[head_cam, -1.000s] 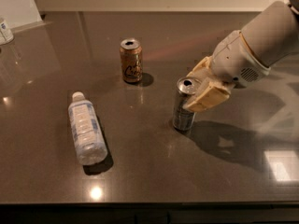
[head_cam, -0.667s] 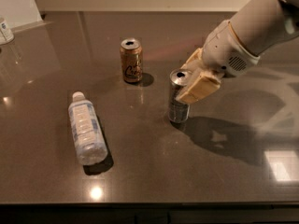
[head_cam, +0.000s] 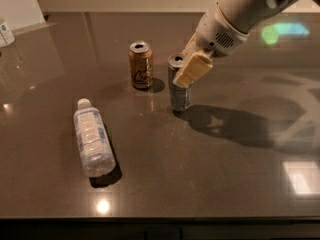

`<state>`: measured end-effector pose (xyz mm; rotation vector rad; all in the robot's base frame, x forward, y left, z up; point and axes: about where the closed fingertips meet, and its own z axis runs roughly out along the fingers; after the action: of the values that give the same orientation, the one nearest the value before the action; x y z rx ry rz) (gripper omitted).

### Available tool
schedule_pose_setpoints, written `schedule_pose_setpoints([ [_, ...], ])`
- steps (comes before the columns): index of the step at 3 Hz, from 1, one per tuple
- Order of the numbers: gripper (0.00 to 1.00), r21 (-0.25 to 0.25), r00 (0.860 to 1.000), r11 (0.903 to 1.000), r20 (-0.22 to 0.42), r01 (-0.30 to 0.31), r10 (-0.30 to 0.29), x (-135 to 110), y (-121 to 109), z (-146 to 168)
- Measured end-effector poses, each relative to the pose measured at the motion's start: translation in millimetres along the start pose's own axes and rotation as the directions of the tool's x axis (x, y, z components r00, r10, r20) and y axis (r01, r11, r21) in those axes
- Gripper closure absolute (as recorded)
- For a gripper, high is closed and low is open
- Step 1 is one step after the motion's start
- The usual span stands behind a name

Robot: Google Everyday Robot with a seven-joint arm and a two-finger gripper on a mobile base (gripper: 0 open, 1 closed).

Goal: Move redbull can near orange can

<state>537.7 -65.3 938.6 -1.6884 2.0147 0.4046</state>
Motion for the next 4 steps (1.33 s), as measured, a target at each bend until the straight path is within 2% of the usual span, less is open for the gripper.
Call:
schedule_pose_setpoints([
  [1,1.00,-0.002,0.999,0.9991,0.018,-0.043,0.043,-13.2,-24.1,8.5],
  [3,1.00,-0.012,0.993,0.9970,0.084,-0.077,0.077,-30.3,-47.6,30.7],
  [4,0.83,-0.003,0.993,0.9959,0.076,-0.090,0.090,-32.6,-54.1,37.2],
])
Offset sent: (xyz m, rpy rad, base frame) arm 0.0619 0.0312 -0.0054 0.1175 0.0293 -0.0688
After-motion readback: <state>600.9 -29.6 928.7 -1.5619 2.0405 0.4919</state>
